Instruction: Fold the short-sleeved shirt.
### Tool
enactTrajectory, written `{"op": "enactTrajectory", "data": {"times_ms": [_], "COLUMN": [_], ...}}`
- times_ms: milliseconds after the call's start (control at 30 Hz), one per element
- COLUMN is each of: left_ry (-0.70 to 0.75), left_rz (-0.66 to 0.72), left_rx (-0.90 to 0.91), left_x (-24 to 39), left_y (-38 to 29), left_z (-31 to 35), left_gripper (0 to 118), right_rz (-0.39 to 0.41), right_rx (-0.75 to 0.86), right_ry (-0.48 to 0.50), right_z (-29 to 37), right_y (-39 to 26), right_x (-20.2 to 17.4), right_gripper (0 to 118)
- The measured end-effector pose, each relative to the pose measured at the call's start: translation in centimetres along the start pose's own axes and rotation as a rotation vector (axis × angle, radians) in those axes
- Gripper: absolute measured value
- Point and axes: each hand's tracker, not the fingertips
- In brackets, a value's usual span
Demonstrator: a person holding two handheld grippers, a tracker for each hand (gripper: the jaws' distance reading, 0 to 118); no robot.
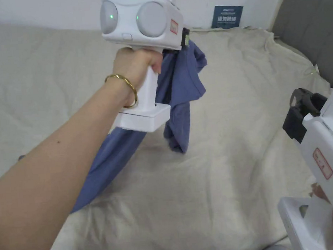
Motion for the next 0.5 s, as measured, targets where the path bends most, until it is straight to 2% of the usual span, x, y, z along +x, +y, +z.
{"op": "enactTrajectory", "data": {"times_ms": [233,333,500], "left_ry": [-0.13,-0.134,-0.145], "left_rz": [-0.028,-0.109,-0.116], "left_rx": [-0.193,-0.275,-0.418], "left_x": [7.7,10.3,12.5], "left_y": [-9.2,-13.2,-17.6], "left_z": [-5.9,-7.5,-10.2], "left_gripper": [0,0,0], "right_rz": [-0.017,-0.028,-0.034], "right_rx": [-0.051,-0.076,-0.101], "right_ry": [-0.075,-0.086,-0.097], "right_z": [0.4,0.3,0.5], "right_y": [-1.6,-2.4,-3.2], "right_x": [2.9,3.5,4.2], "right_gripper": [0,0,0]}}
